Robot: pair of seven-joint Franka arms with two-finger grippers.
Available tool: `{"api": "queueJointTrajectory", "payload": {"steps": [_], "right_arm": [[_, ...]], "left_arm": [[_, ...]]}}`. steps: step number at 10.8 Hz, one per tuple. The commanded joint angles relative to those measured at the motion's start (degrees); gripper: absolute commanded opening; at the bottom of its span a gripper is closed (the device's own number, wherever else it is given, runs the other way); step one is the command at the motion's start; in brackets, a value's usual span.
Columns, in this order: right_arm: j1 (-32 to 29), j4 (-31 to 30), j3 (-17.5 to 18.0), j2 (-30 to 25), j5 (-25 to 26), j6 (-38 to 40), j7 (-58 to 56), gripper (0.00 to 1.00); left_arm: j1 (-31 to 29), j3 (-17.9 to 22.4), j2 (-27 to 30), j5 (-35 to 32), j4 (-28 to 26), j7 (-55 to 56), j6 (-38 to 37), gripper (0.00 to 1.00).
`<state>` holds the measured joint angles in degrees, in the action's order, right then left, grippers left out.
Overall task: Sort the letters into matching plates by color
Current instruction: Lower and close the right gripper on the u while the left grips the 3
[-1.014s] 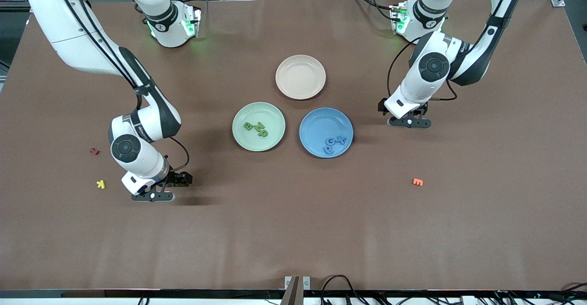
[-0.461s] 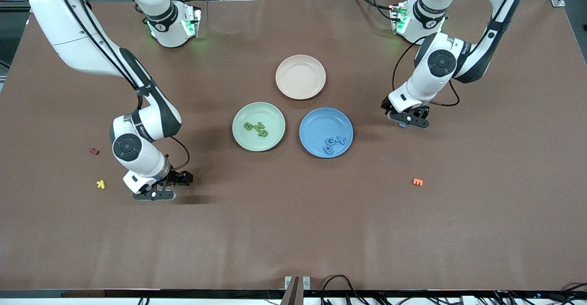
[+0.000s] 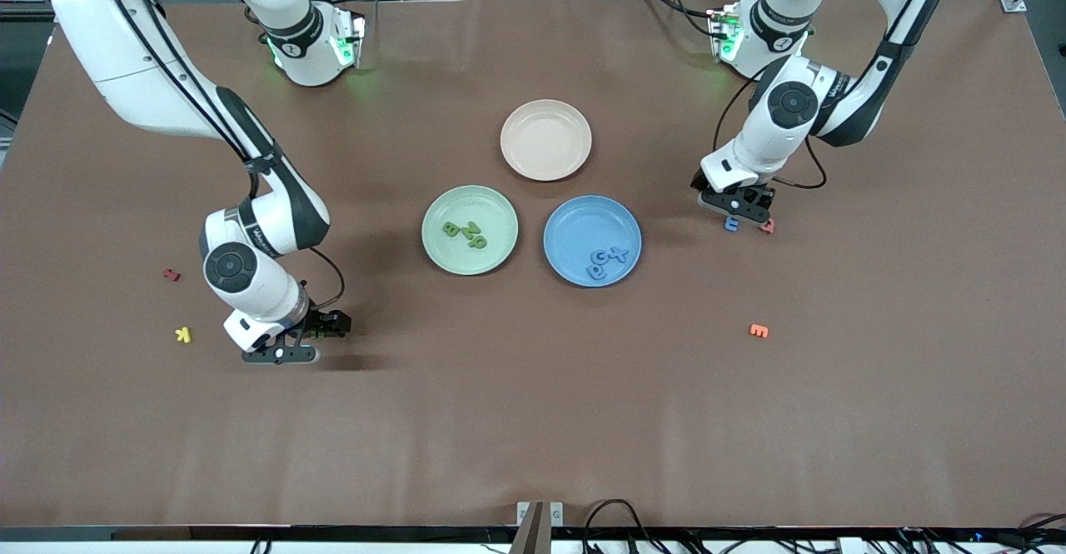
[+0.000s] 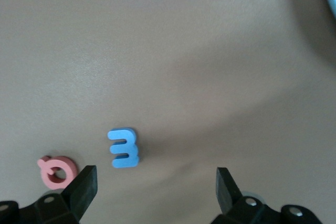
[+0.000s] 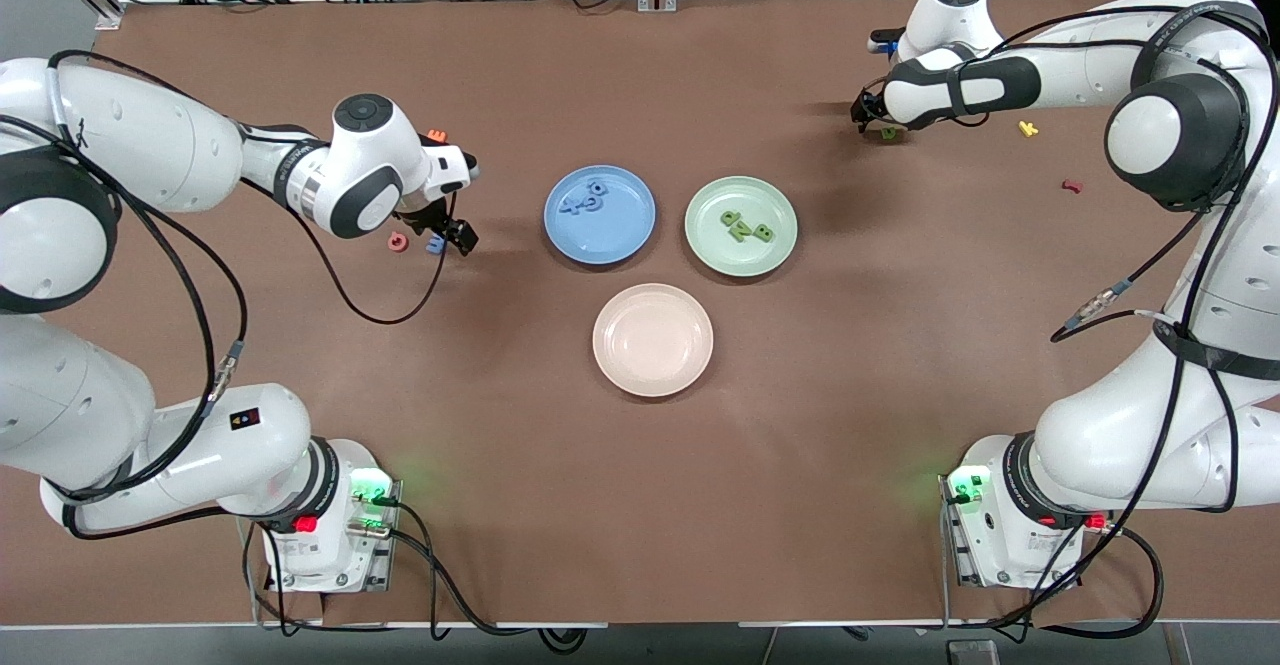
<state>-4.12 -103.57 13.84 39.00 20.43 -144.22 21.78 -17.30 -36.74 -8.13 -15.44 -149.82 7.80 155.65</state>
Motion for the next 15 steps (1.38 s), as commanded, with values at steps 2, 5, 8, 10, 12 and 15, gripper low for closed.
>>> {"api": "queueJointTrajectory", "payload": {"steps": [2,5,8,10,12,15], "right_arm": [[-4.0,-1.1,4.9,-0.2,1.5,-0.8,-0.9,1.00],[-6.8,-2.7,6.4,-0.2,4.9,-0.8,-0.8,1.00],[-7.2,-3.0,6.5,-0.1,5.1,-0.8,-0.8,1.00],[-7.1,-3.0,6.4,-0.1,5.1,-0.9,-0.7,1.00],[-7.1,-3.0,6.4,-0.1,5.1,-1.2,-0.3,1.00],[-7.1,-3.0,6.4,0.6,5.1,-1.4,-0.2,1.00]], "left_arm": [[-0.9,3.8,-2.2,-9.6,-0.5,-0.5,4.0,1.00],[-0.9,7.6,-5.0,-12.8,-0.5,-0.4,8.2,1.00],[-0.7,7.6,-5.6,-12.2,-0.4,3.2,8.9,1.00],[-0.3,7.6,-5.6,-12.2,-0.4,6.5,8.8,1.00],[-0.3,7.5,-6.2,-12.2,-0.4,8.7,8.8,1.00],[0.3,7.5,-6.5,-12.2,-0.4,12.3,8.8,1.00]]}}
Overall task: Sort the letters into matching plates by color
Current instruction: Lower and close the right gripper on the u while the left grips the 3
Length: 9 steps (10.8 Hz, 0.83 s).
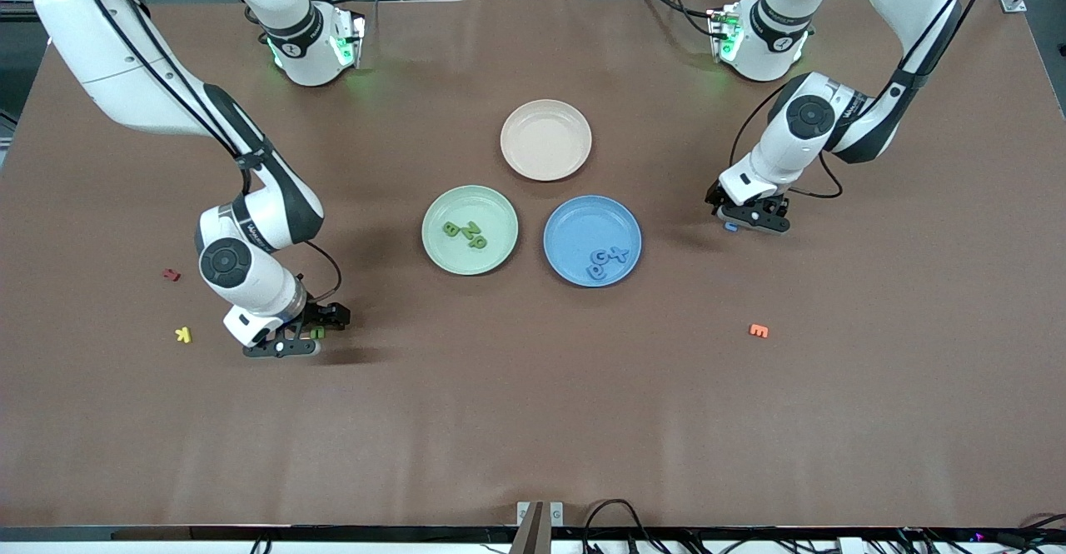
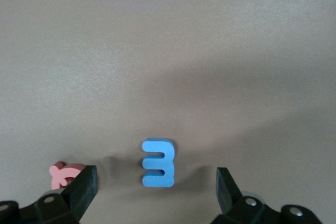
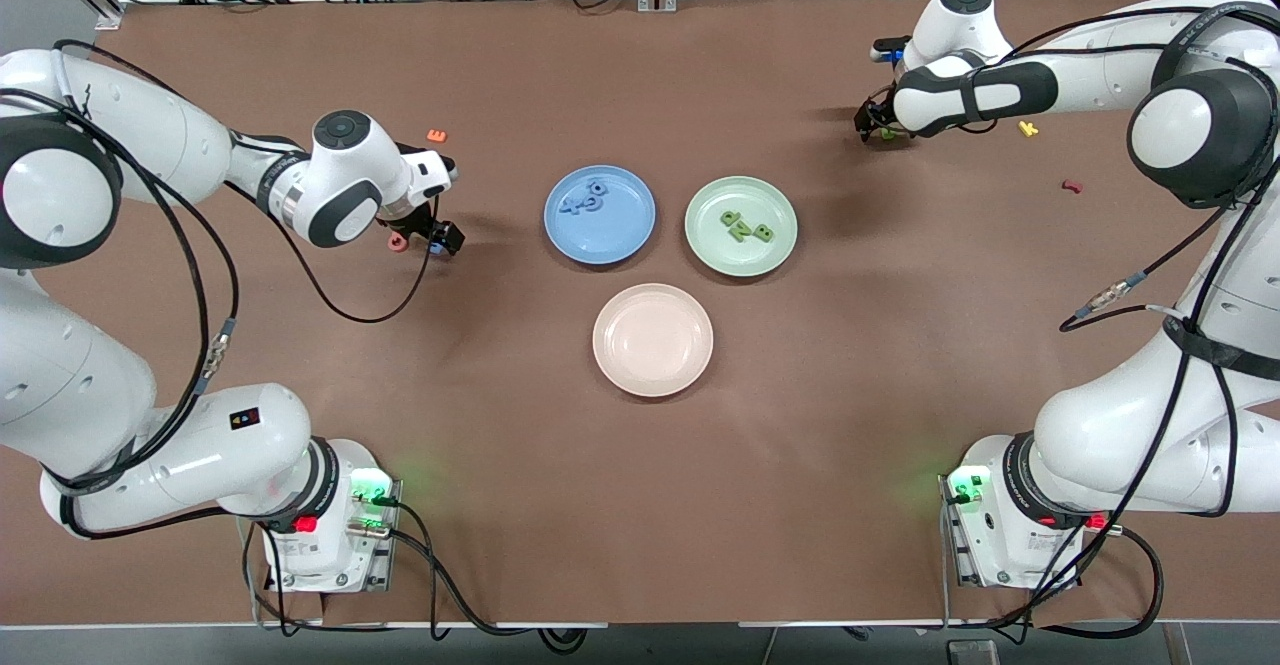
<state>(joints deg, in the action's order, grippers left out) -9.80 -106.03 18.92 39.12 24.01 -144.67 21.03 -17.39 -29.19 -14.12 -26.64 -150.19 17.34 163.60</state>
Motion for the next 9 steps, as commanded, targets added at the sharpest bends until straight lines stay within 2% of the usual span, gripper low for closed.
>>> {"api": "queueJointTrajectory", "payload": {"steps": [1,3,5,8,9], "right_arm": [[-1.5,-0.4,1.3,0.5,1.6,-1.1,0.5,1.00],[-1.5,-0.4,1.3,0.5,1.6,-1.1,0.6,1.00],[-1.5,-0.4,1.2,0.5,1.6,-1.1,0.6,0.95],[-1.5,-0.2,1.0,0.5,1.7,-1.1,0.5,0.74],[-1.5,-0.2,0.9,0.6,1.9,-1.1,0.4,0.62]], "left_arm": [[0.5,-0.1,-0.9,-1.0,0.1,3.2,0.8,1.00],[0.5,-0.1,-1.5,-1.0,0.3,3.2,0.8,1.00],[0.7,-0.1,-1.6,-1.0,0.4,3.1,0.8,1.00],[1.0,-0.1,-2.0,-1.4,0.6,2.8,0.8,0.91],[1.0,0.0,-2.0,-1.6,0.8,2.5,0.8,0.86]]}}
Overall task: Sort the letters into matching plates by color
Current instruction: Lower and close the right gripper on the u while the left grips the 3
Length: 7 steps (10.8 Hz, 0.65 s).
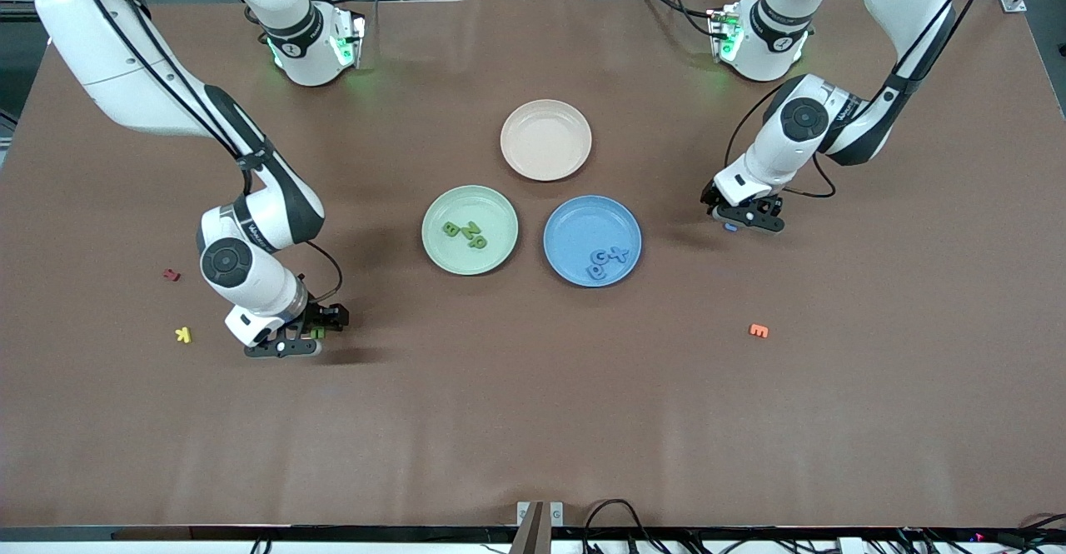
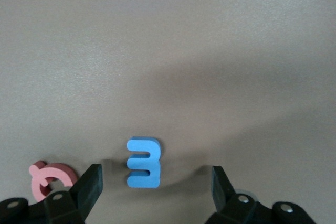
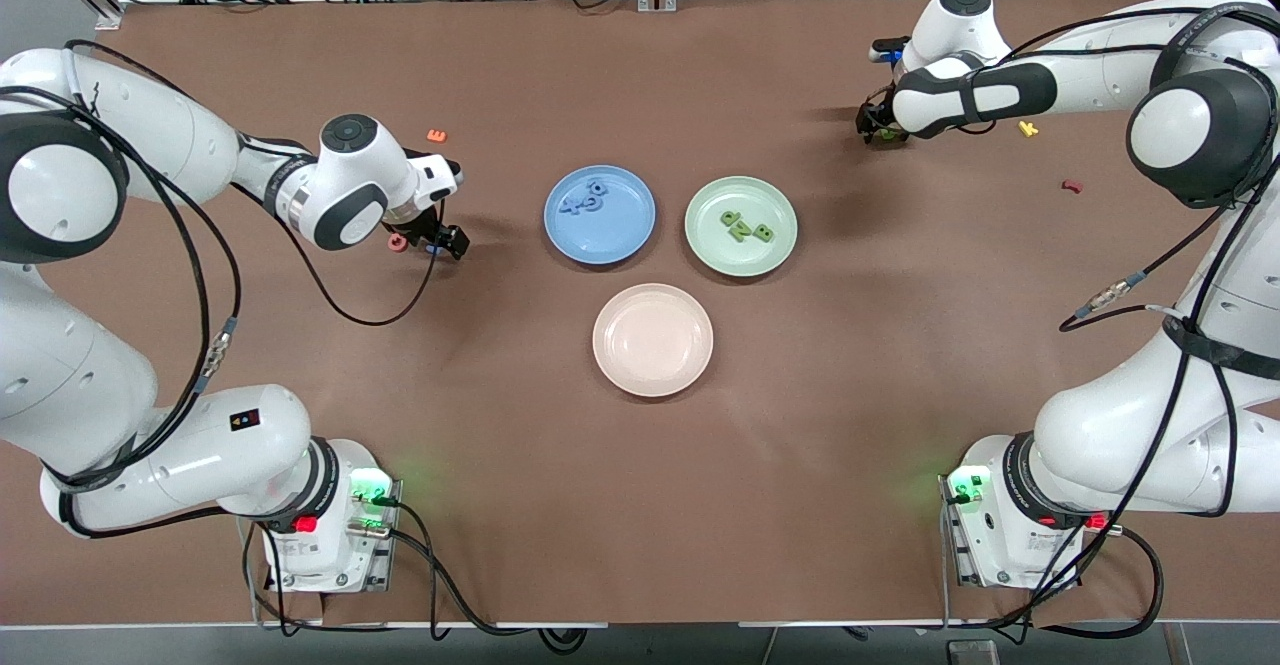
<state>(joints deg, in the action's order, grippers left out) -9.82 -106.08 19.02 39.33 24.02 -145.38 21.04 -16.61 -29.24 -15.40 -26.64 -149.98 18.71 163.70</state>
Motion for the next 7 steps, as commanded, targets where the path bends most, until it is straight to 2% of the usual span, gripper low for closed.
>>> {"api": "queueJointTrajectory", "payload": {"steps": [1,4,6,7], "right_arm": [[-1.5,-0.2,0.8,0.6,1.9,-0.3,0.5,0.56],[-1.6,0.0,0.7,0.7,1.9,-0.3,0.5,0.55],[-1.6,0.0,0.6,0.7,2.0,-0.3,0.4,0.47],[-1.6,0.0,0.2,0.7,2.0,-0.3,0.2,0.38]], "left_arm": [[0.2,0.1,-0.8,-1.7,0.7,0.7,0.7,0.84],[-0.2,0.2,-0.6,-1.7,0.7,-0.6,0.7,0.81],[-0.5,0.3,-0.7,-1.7,0.8,-2.3,0.7,0.78],[-0.5,0.7,-0.7,-1.7,0.8,-2.4,0.7,0.72]]}}
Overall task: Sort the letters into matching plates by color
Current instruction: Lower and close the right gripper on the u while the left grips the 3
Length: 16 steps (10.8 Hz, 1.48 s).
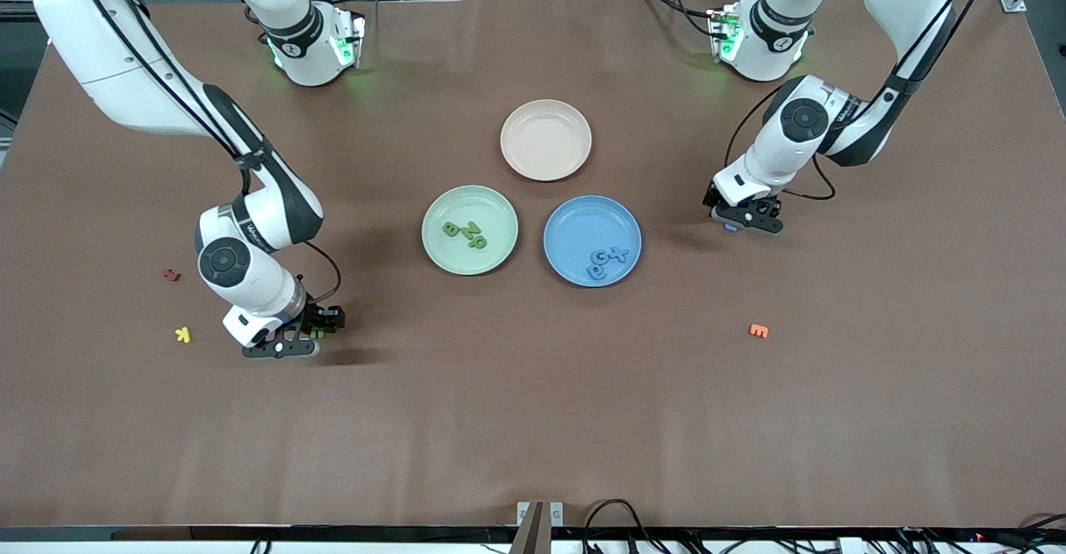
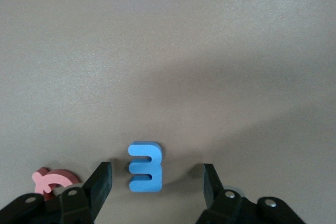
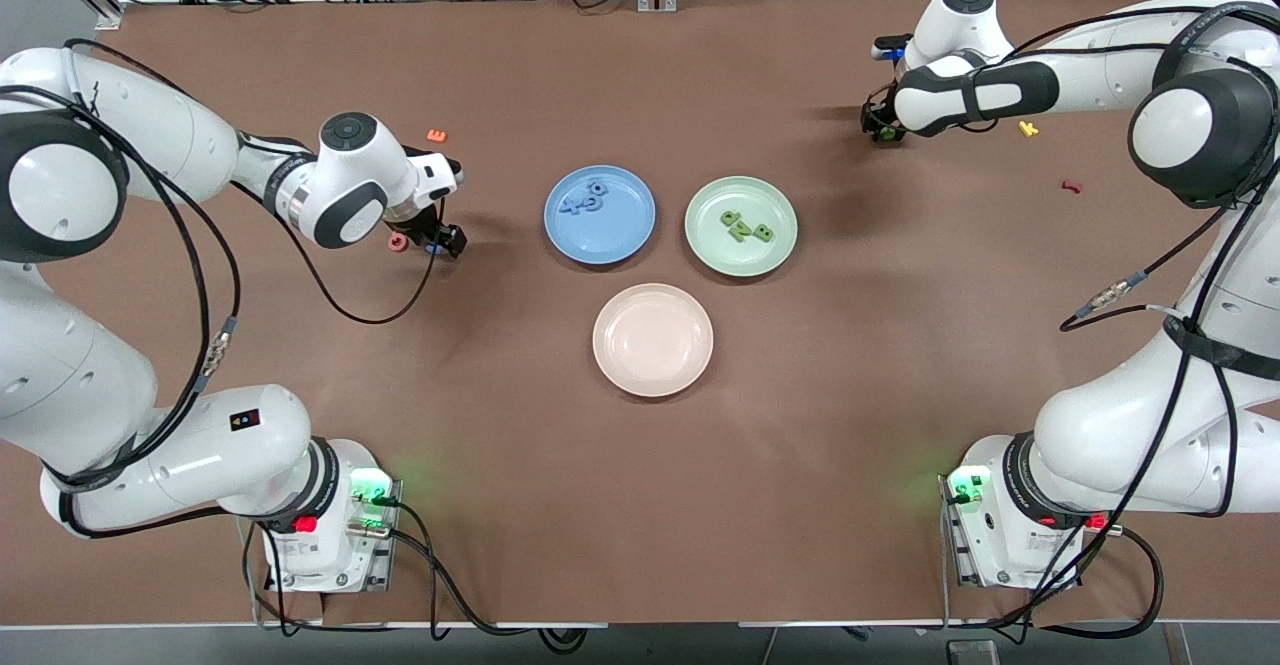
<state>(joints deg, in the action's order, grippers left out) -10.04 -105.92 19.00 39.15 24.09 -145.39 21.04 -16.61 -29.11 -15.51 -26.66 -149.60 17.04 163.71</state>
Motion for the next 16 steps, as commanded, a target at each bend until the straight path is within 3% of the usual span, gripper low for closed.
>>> {"api": "queueJointTrajectory", "payload": {"steps": [1,3,5,11,12,16], "right_arm": [[-1.4,-0.2,0.3,0.8,1.9,-0.3,0.2,0.32],[-1.3,-0.2,0.2,0.8,1.9,-0.2,0.1,0.22],[-1.3,-0.2,0.2,0.8,1.9,-0.3,0.1,0.21],[0.6,-0.4,0.3,-3.1,1.0,1.2,5.3,0.21],[1.5,-0.4,0.3,-4.1,0.7,2.7,7.2,0.21],[5.4,-0.7,0.2,-8.5,-10.9,8.2,8.2,0.22]], "left_arm": [[-0.5,0.6,-0.6,-1.6,0.4,-1.2,0.7,0.71],[-0.5,0.9,-0.7,-1.6,0.4,-1.2,0.7,0.70],[-0.5,0.9,-0.7,-1.6,0.5,-1.1,0.7,0.58],[-0.5,0.9,-0.3,-1.3,0.6,-0.7,0.6,0.00],[-0.5,0.9,0.0,-1.1,0.9,-0.4,0.3,0.00],[-0.4,-0.2,2.8,3.1,3.9,-0.3,-5.8,0.00]]}}
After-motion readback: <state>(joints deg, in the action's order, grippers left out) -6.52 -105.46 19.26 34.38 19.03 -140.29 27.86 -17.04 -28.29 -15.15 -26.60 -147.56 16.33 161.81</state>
